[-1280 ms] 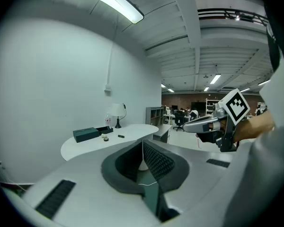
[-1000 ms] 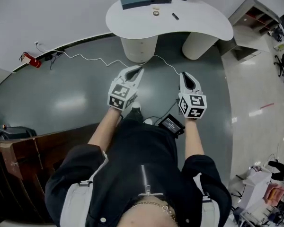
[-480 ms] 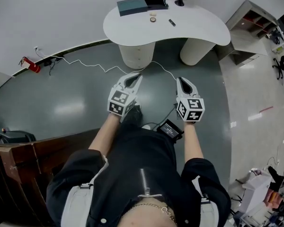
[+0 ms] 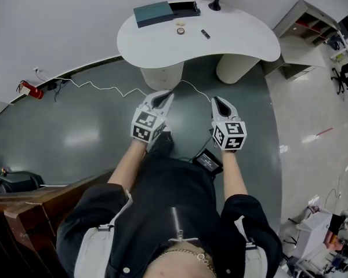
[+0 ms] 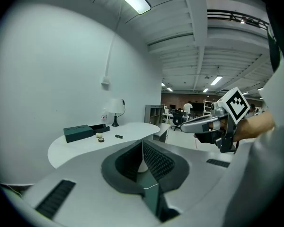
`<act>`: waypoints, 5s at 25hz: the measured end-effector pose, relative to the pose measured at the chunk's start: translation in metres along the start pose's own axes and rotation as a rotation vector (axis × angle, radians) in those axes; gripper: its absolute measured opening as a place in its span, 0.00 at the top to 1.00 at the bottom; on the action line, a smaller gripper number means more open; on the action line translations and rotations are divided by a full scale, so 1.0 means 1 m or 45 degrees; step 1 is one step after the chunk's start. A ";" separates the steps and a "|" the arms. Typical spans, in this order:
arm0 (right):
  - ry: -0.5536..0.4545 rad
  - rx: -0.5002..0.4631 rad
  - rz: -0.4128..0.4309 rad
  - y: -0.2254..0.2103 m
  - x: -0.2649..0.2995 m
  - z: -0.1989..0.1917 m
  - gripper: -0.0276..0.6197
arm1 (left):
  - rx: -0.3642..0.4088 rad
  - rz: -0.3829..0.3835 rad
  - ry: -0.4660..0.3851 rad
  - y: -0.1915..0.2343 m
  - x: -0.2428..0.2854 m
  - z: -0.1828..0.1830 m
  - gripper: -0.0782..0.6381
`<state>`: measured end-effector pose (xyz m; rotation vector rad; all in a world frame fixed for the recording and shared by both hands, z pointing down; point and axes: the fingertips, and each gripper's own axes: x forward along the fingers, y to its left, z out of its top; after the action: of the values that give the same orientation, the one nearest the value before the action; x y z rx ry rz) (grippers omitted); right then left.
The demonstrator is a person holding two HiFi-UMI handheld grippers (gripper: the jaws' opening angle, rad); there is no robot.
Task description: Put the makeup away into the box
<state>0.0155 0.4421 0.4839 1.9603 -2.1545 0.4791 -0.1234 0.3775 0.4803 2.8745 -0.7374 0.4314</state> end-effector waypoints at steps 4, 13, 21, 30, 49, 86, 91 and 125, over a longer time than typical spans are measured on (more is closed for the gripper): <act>0.025 -0.012 -0.004 -0.019 0.037 0.017 0.94 | -0.010 -0.022 0.010 0.027 0.037 0.010 0.87; 0.038 -0.010 -0.028 -0.051 0.134 0.063 0.94 | -0.016 -0.065 0.035 0.106 0.106 0.032 0.87; 0.049 -0.017 -0.054 -0.063 0.193 0.084 0.94 | -0.023 -0.081 0.047 0.167 0.140 0.042 0.87; 0.051 -0.006 -0.080 -0.088 0.228 0.098 0.94 | -0.023 -0.100 0.060 0.192 0.172 0.051 0.87; 0.174 -0.139 -0.012 -0.212 0.361 0.113 0.94 | -0.081 0.022 0.110 0.262 0.300 0.081 0.87; 0.981 -0.443 0.321 -0.254 0.498 -0.052 0.81 | -0.294 0.318 0.267 0.341 0.342 0.055 0.87; 1.016 -0.433 0.350 -0.255 0.503 -0.053 0.82 | -0.312 0.339 0.258 0.349 0.345 0.055 0.87; 0.664 -0.718 0.550 -0.214 0.658 0.108 0.83 | -0.445 0.599 0.275 0.378 0.304 0.032 0.87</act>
<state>0.1646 -0.2244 0.6379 0.9530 -2.0482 0.3384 -0.0460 -0.0937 0.5687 2.2774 -1.3015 0.5861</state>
